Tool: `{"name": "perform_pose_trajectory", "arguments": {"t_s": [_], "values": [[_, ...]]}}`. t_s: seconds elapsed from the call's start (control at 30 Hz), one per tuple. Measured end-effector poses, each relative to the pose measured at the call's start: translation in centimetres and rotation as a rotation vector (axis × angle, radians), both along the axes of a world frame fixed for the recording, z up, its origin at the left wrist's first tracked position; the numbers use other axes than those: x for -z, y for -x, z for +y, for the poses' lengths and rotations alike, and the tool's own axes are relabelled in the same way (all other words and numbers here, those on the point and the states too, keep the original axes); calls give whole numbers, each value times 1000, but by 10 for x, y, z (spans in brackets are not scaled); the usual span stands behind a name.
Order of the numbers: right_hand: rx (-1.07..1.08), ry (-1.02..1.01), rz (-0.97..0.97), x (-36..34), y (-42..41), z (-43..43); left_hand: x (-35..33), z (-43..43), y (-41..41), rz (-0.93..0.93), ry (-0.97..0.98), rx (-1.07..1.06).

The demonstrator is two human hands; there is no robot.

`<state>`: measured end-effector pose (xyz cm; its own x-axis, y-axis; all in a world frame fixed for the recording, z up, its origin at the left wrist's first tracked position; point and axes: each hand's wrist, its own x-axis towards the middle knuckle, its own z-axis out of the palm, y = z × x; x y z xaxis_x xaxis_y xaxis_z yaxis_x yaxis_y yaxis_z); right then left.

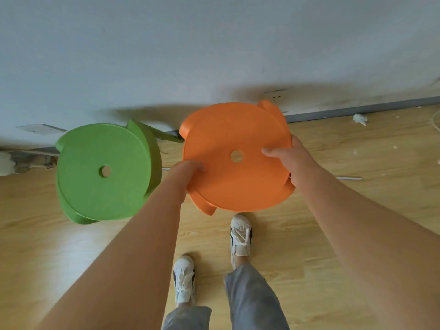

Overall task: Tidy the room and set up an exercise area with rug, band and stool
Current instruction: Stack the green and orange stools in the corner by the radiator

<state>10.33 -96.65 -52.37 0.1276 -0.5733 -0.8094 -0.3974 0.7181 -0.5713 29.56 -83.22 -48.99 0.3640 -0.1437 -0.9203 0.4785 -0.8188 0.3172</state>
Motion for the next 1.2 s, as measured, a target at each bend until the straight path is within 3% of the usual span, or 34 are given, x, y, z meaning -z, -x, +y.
{"name": "perform_pose_trajectory", "arguments": {"t_s": [0.33, 0.57, 0.83, 1.0, 1.2], "values": [[-107, -62, 12, 27, -13, -37, 41, -17, -13, 16, 30, -10], [-387, 4, 346, 21, -19, -21, 37, -4, -3, -65, 16, 64], [-579, 309, 612, -2, -44, 3, 7, 10, 1, -90, 67, 93], [-907, 448, 535, -34, -69, 43, -33, 42, 5, -100, 103, 81], [-1033, 417, 440, -88, -89, 113, -93, 115, 17, -138, 115, 39]]}}
